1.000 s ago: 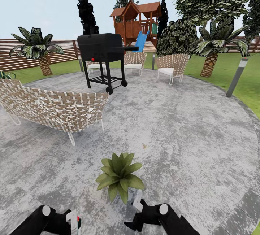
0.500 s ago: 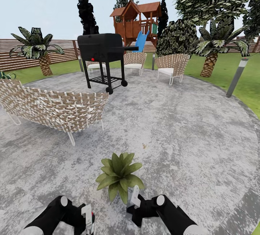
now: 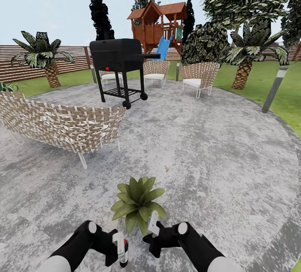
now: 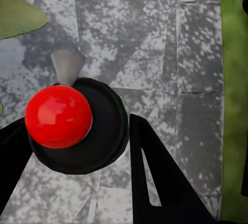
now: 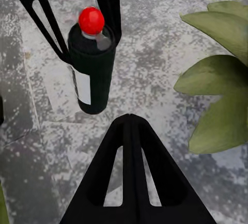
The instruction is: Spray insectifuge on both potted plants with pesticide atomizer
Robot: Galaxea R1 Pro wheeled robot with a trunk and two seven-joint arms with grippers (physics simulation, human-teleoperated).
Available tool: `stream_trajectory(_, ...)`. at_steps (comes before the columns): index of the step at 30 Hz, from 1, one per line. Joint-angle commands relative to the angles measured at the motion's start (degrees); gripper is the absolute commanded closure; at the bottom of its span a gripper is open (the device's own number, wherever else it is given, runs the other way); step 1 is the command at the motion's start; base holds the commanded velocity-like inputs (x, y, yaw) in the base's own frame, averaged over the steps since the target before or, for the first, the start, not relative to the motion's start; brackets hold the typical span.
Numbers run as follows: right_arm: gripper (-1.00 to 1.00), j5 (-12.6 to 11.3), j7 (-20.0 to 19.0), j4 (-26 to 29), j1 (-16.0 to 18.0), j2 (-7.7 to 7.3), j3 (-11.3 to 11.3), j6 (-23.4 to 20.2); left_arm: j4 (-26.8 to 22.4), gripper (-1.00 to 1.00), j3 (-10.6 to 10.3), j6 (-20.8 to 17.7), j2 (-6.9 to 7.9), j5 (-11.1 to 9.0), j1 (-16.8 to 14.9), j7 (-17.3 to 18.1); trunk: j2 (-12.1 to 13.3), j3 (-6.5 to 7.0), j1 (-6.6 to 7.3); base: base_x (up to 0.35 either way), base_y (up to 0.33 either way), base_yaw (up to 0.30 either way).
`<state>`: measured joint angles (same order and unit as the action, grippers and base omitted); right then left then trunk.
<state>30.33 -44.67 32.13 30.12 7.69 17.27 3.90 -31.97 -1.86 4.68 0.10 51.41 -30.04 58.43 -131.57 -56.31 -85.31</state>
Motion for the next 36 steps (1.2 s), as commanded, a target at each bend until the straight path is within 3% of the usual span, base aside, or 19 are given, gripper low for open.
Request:
stream_trajectory(1, 1.00, 0.58, -0.07, 0.86, 0.02, 0.18, -0.04, 0.40, -0.11, 1.00, -0.07, 0.51, -0.26, 0.44, -0.02, -0.42, -0.02, -0.05, 0.01, 0.000, 0.000, 0.000)
stream_trajectory(2, 1.00, 0.54, -0.27, 1.67, 0.02, 0.21, -0.01, 0.40, -0.08, 1.00, -0.07, 0.56, -0.34, 0.36, -0.02, -1.54, -0.02, -0.05, 0.01, 0.000, 0.000, 0.000)
stream_trajectory(3, 1.00, 0.65, -3.76, 2.27, 0.02, 0.22, -0.04, 0.40, -0.03, 1.00, -0.01, 0.59, -0.42, 0.22, -0.02, -2.55, -0.02, -0.05, 0.01, 0.000, 0.000, 0.000)
stream_trajectory(5, 1.00, 0.69, -4.47, 2.51, 0.02, 0.22, -0.04, 0.40, -0.03, 1.00, 0.01, 0.59, -0.64, 0.08, -0.02, -2.67, -0.02, -0.05, 0.01, 0.000, 0.000, 0.000)
stream_trajectory(12, 1.00, 0.70, -4.72, 2.59, 0.02, 0.22, -0.04, 0.40, 0.09, 1.00, 0.06, 3.25, -0.96, -0.21, 0.04, -2.63, -0.02, -0.05, 0.01, 0.000, 0.000, 0.000)
stream_trajectory(20, 1.00, 0.77, -4.72, 2.59, 0.02, 0.16, -0.04, 0.49, 0.38, 1.00, 0.01, 3.80, -0.81, -0.32, 0.07, -2.03, -0.02, -0.05, 0.01, 0.000, 0.000, 0.000)
stream_trajectory(25, 1.00, 0.78, -4.72, 2.50, 0.02, 0.14, -0.13, 0.49, 0.78, 1.00, 0.01, 6.62, -0.89, -0.49, 0.07, -1.92, -0.02, -0.05, 0.01, 0.000, 0.000, 0.000)
stream_trajectory(36, 1.00, 0.83, -4.64, 2.43, 0.02, 0.01, -0.18, 0.49, 1.03, 1.00, 0.28, 7.19, -1.34, -0.57, 0.16, -1.78, -0.02, -0.05, 0.01, 0.000, 0.000, 0.000)
